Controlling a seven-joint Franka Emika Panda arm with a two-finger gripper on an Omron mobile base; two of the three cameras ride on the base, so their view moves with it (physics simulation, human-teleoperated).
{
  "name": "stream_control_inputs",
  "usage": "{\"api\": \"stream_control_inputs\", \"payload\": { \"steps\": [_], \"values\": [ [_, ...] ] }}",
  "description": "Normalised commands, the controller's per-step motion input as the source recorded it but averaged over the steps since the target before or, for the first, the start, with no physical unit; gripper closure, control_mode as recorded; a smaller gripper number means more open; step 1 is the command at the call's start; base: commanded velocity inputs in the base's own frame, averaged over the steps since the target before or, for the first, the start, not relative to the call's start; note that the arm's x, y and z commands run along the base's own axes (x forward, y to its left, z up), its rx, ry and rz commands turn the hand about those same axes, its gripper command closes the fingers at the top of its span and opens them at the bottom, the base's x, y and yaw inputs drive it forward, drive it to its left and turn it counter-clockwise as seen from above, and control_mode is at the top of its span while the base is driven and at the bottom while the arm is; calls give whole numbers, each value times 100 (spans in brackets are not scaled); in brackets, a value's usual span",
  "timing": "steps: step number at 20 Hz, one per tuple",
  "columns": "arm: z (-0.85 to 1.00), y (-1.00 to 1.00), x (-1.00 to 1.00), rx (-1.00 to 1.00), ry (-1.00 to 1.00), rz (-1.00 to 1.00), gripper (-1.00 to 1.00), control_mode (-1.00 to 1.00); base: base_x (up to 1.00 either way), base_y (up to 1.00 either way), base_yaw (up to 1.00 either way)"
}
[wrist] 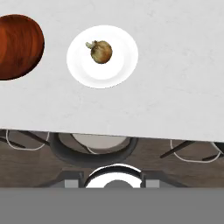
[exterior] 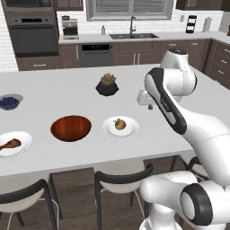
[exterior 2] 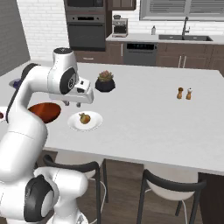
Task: Pick the chicken drumstick and onion from their plates and place them in the bowl. Then put the bowl in the fridge.
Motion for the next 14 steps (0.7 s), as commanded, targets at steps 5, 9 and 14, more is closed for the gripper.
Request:
{"api": "stream_control_inputs", "payload": {
  "steps": [5,9,14],
  "values": [
    [-1,6,-47,0,-8,0,-100,-100,0,0,0],
    [-40,9,-10,0,0,0,-100,-100,0,0,0],
    [-54,6,50,0,0,0,-100,-100,0,0,0]
  ]
}}
